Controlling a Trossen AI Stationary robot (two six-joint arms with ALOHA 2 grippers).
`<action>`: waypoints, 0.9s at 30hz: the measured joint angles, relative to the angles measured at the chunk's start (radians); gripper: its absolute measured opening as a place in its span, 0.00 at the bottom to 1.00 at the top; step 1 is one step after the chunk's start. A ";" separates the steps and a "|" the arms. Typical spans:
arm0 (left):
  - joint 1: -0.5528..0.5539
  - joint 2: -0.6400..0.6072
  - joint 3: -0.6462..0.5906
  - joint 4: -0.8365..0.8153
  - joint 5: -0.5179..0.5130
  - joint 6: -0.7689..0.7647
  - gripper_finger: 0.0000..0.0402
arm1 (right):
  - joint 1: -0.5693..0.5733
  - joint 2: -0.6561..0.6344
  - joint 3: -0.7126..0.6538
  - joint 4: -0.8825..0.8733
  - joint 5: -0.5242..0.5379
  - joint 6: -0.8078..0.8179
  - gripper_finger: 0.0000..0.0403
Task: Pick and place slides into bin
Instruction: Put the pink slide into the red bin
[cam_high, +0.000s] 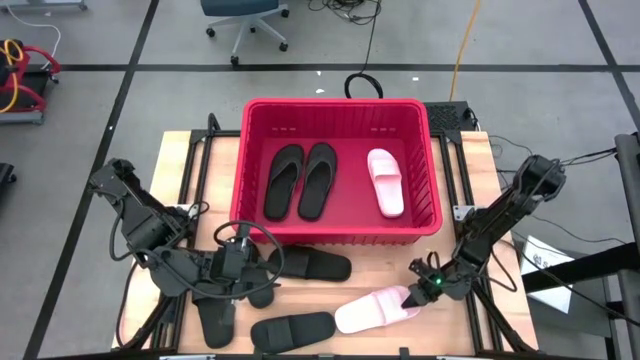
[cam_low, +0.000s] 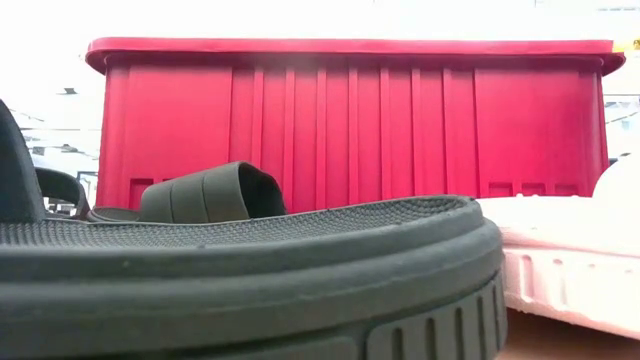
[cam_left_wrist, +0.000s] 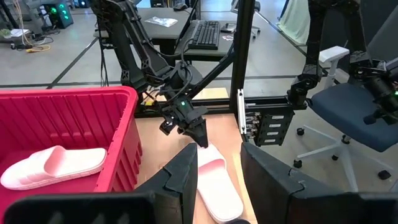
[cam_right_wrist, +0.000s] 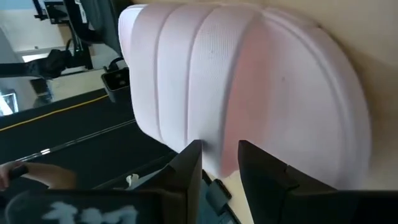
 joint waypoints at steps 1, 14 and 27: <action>0.000 0.000 0.000 0.000 0.000 0.000 0.30 | 0.000 0.011 0.000 0.019 0.000 0.000 0.23; 0.000 0.000 0.000 0.000 0.003 -0.007 0.30 | -0.014 0.125 0.000 0.213 0.079 -0.055 0.23; 0.000 0.000 0.000 0.000 0.003 -0.011 0.30 | -0.019 0.130 0.000 0.233 0.106 -0.115 0.02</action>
